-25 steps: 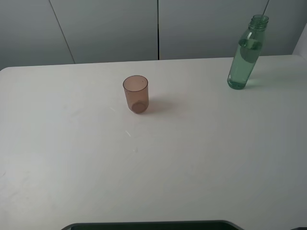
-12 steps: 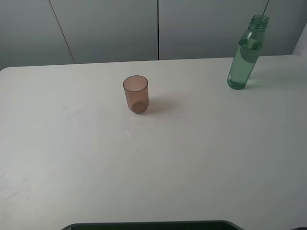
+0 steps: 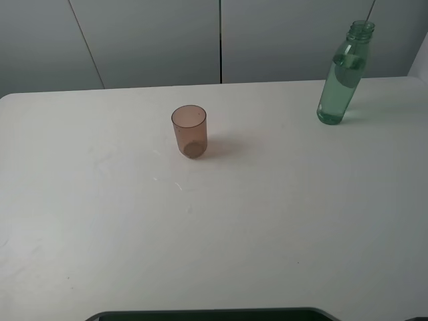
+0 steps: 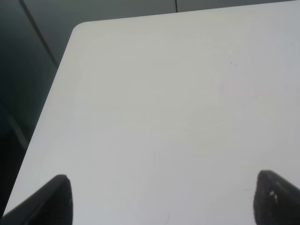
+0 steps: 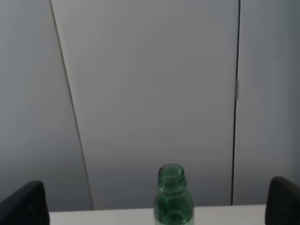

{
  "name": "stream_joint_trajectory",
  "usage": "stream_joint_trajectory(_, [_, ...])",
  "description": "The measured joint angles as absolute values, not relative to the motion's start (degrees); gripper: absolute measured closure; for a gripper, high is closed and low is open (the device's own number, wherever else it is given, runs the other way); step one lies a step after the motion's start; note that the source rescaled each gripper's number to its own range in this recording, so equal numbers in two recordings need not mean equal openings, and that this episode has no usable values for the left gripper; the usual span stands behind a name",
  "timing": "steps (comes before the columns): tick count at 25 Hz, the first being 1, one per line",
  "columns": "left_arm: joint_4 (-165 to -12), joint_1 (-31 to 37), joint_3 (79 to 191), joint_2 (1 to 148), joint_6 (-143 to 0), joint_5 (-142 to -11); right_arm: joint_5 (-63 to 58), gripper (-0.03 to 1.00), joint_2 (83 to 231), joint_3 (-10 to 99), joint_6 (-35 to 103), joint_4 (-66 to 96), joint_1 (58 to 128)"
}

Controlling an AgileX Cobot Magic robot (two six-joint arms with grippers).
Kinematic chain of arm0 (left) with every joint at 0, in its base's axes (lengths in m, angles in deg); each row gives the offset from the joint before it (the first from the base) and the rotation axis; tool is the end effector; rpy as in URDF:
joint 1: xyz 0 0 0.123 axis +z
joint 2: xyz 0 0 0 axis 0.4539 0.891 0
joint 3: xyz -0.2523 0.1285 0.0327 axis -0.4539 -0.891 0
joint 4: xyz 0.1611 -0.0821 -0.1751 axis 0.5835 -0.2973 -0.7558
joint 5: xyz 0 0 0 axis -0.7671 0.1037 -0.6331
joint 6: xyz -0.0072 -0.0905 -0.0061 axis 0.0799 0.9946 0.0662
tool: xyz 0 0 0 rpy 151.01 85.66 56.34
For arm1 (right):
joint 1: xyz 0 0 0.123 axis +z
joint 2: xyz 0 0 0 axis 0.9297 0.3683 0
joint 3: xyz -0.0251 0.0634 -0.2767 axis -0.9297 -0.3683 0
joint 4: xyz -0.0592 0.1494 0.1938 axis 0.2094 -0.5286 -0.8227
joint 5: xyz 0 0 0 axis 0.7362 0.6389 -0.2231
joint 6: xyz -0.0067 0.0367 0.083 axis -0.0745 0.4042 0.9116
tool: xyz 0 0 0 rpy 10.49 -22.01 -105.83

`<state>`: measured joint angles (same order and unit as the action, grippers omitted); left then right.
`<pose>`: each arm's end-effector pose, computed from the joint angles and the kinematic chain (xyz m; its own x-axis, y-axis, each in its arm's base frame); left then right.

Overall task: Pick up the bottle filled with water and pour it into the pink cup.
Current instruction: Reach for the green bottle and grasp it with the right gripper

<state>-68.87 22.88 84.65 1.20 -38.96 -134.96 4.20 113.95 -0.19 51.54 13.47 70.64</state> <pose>-0.0071 0.0093 0.2789 -0.4658 0.1139 -0.8775 0.0233 0.9929 0.1165 0.1076 0.0084 0.3567 -0.0956 0.0609 -0.9936 -0.0787 0.9945 0.0685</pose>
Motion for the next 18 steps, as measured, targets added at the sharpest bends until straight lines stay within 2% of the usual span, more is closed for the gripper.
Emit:
stream_joint_trajectory(7, [-68.87, 22.88, 84.65, 1.20, -38.96, -134.96, -17.57, -0.03, 128.03, -4.36, 50.93, 14.34, 70.64])
stream_joint_trajectory(10, [-68.87, 22.88, 84.65, 1.20, -38.96, -134.96, -23.33, -0.03, 133.44, -7.13, 52.33, 15.66, 70.98])
stream_joint_trajectory(18, [-68.87, 22.88, 84.65, 1.20, -38.96, -134.96, -44.71, -0.03, 148.28, -13.81, 55.40, 16.65, 76.97])
